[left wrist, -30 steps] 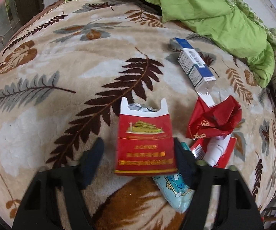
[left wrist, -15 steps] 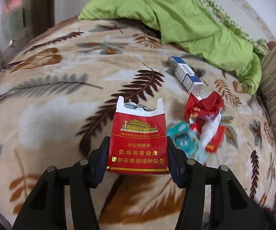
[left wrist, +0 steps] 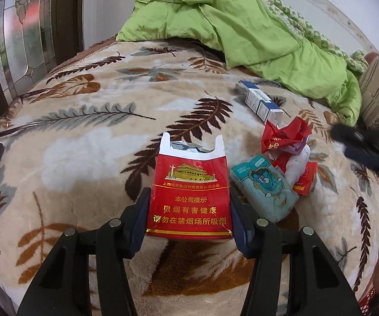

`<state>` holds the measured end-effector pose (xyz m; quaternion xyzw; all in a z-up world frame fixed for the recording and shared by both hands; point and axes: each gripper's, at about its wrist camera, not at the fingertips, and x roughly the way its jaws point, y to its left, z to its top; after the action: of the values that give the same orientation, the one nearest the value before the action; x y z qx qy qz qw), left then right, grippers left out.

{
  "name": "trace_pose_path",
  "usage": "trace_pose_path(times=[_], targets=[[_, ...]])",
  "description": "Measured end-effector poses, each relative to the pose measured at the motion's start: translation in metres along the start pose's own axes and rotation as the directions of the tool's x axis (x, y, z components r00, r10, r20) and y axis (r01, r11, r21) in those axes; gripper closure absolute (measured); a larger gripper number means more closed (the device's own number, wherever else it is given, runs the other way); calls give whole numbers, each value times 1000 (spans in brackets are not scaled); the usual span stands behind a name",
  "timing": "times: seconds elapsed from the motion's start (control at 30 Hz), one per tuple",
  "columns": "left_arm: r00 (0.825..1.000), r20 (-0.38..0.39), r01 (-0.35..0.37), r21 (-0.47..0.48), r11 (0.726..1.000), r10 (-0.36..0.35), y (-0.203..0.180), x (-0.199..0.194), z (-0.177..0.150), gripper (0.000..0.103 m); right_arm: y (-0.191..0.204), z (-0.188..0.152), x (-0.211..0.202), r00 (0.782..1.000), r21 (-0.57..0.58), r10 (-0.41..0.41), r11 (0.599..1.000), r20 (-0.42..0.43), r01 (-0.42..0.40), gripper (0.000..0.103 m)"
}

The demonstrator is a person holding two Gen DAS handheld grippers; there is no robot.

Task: Collect trash
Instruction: 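Grasp the red crumpled paper with the right gripper while the left gripper holds the pack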

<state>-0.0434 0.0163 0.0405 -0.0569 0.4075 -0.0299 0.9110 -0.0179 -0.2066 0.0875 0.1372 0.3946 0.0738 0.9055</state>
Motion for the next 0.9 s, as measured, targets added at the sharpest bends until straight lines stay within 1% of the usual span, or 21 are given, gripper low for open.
trace_pose_path(times=[0.17,0.3,0.33,0.37,0.4,0.5,0.57,0.7,0.83,0.9], targets=[[1000,-7,17,12,1000,-17,-4,6,0,49,6,19,45,999,-42,-24,999,-42,22,37],[1000,-4,15,9,1000,-15,-4,7,0,49,15,22,70,997,-98,-35,995,-66,28,37],[1000,-6,17,6,1000,-17,-4,8,1,49,17,22,74,997,-109,-35,994,-68,27,48],[1000,-8,19,1,1000,-19,-3,8,1,49,18,21,77,997,-119,-39,992,-73,30,69],[1000,-10,20,0,1000,-20,-2,9,1,49,18,19,79,995,-124,-48,992,-84,37,72],[1000,-9,21,-1,1000,-21,-2,9,2,49,16,14,70,998,-106,-27,994,-56,21,76],[1000,-3,20,7,1000,-20,-3,8,1,49,16,10,57,999,-101,-19,995,-31,16,79],[1000,18,13,31,999,-14,-8,2,-1,49,11,-2,21,1000,-81,-11,997,19,13,79],[999,39,10,67,998,-13,-16,-9,-6,49,-2,-25,-18,998,-42,-15,999,55,17,79],[999,43,15,86,996,-19,-20,-16,-10,49,-9,-41,-35,998,-24,-21,999,58,22,79]])
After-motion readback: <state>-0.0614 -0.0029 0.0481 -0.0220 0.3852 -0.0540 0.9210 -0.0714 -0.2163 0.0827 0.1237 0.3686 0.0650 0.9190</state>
